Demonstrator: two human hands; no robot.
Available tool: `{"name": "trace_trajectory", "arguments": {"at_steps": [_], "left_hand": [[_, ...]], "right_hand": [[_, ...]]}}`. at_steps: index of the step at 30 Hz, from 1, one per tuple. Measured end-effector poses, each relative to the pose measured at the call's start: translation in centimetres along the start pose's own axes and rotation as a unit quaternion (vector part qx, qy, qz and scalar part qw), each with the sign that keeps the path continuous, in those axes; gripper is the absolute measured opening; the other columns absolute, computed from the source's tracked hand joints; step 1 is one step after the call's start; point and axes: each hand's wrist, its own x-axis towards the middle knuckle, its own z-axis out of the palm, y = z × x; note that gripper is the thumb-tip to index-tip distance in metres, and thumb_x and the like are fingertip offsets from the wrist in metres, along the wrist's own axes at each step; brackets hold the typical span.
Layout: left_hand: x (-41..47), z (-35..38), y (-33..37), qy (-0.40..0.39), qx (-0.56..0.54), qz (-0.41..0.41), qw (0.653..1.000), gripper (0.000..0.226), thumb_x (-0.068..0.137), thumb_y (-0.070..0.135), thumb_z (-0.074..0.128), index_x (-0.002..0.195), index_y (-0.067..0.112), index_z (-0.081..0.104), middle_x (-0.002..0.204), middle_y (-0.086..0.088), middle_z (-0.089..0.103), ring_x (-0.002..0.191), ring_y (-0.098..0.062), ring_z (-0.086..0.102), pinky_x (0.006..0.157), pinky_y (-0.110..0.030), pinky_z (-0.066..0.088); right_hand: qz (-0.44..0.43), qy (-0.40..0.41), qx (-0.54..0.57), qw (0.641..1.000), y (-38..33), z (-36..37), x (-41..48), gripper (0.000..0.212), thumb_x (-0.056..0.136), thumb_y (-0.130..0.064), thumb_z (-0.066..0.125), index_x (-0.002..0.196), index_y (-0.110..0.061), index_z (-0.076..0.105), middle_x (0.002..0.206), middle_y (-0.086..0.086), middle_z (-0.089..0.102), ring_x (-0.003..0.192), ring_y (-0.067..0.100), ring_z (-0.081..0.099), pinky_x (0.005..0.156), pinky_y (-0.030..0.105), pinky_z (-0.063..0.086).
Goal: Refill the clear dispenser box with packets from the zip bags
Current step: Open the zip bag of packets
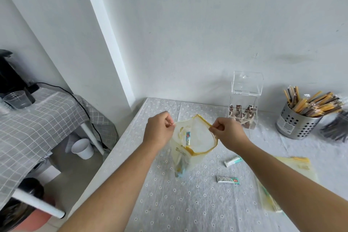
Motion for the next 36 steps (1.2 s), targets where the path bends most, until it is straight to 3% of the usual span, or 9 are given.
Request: {"name": "trace_trajectory", "arguments": {"at_steps": [4,9,12,17,19,23,29,33,36], "left_hand": [[-1.6,0.5,-0.5,-0.084,0.015,0.094,0.992,0.025,0.083,0.006,0.063,0.076,0.026,0.049,0.084,0.007,0.056,0.058,-0.006,0.053,0.059,-0.013,0.044],[-2.8,1.3,-0.8,-0.135,0.05,0.058,0.988,0.006,0.083,0.023,0.066,0.086,0.028,0.065,0.098,0.01,0.053,0.074,-0.01,0.061,0.077,-0.031,0.053],[-3.2,1.8,-0.5,-0.177,0.068,-0.005,0.982,0.035,0.079,0.032,0.069,0.113,0.029,0.063,0.106,0.005,0.055,0.094,-0.014,0.059,0.085,-0.027,0.048],[-2.4,1.8,-0.1,-0.166,0.026,-0.052,0.984,0.058,0.078,0.005,0.063,0.134,0.018,0.051,0.12,-0.001,0.059,0.085,-0.016,0.062,0.077,-0.022,0.05],[-1.5,1.2,0.0,-0.142,0.047,-0.028,0.988,0.058,0.08,0.002,0.059,0.135,0.017,0.05,0.128,0.0,0.057,0.087,-0.015,0.06,0.075,-0.015,0.044],[0.8,0.2,0.4,-0.12,0.091,0.032,0.988,0.05,0.085,-0.006,0.046,0.131,0.012,0.055,0.138,-0.004,0.052,0.124,-0.018,0.05,0.102,-0.02,0.036],[2.0,0.7,-0.6,-0.143,0.125,0.106,0.976,0.036,0.09,0.002,0.049,0.125,0.005,0.059,0.136,-0.003,0.053,0.12,-0.019,0.053,0.105,-0.024,0.037],[1.0,1.9,-1.9,-0.191,0.184,0.088,0.96,0.068,0.079,0.034,0.069,0.139,0.015,0.043,0.148,0.012,0.035,0.124,-0.014,0.049,0.101,-0.029,0.041],[0.6,1.7,-1.8,-0.214,0.199,0.115,0.949,0.069,0.078,0.024,0.065,0.141,0.02,0.037,0.149,0.016,0.028,0.125,-0.014,0.047,0.099,-0.032,0.044]], "right_hand": [[-0.018,0.002,0.018,1.0,-0.5,0.9,0.3,0.012,0.081,-0.013,0.07,0.071,-0.008,0.067,0.049,-0.007,0.046,0.048,0.006,0.038,0.049,0.02,0.031],[-0.018,-0.002,0.024,1.0,-0.1,1.8,-0.1,0.011,0.081,-0.013,0.071,0.07,-0.011,0.068,0.054,0.001,0.055,0.05,0.009,0.043,0.052,0.021,0.037],[-0.018,0.002,0.036,0.999,0.2,2.1,-0.3,0.011,0.081,-0.013,0.071,0.07,-0.013,0.068,0.066,0.012,0.066,0.056,0.014,0.05,0.057,0.027,0.044],[-0.009,0.015,0.035,0.999,0.7,1.7,-0.5,0.014,0.081,-0.014,0.07,0.068,-0.016,0.066,0.062,0.004,0.062,0.055,0.012,0.049,0.055,0.023,0.041],[-0.004,0.023,0.036,0.999,0.8,1.4,-0.5,0.014,0.08,-0.014,0.07,0.067,-0.016,0.065,0.059,0.001,0.059,0.053,0.011,0.048,0.053,0.021,0.039],[-0.004,0.035,0.042,0.998,0.6,1.2,-0.4,0.012,0.079,-0.015,0.071,0.069,-0.014,0.066,0.058,-0.001,0.058,0.052,0.009,0.047,0.052,0.02,0.039],[0.029,0.012,-0.008,0.999,0.6,2.6,-0.7,0.018,0.077,-0.021,0.074,0.065,-0.013,0.063,0.057,-0.006,0.057,0.054,0.008,0.048,0.057,0.023,0.042],[0.047,0.019,-0.029,0.998,0.9,4.0,-1.6,0.023,0.077,-0.023,0.074,0.063,-0.018,0.055,0.058,-0.008,0.052,0.057,0.012,0.048,0.056,0.024,0.039],[-0.017,0.084,-0.062,0.994,0.2,3.9,-2.1,0.021,0.077,-0.025,0.072,0.073,-0.018,0.053,0.06,-0.008,0.046,0.059,0.012,0.044,0.056,0.024,0.036]]}}
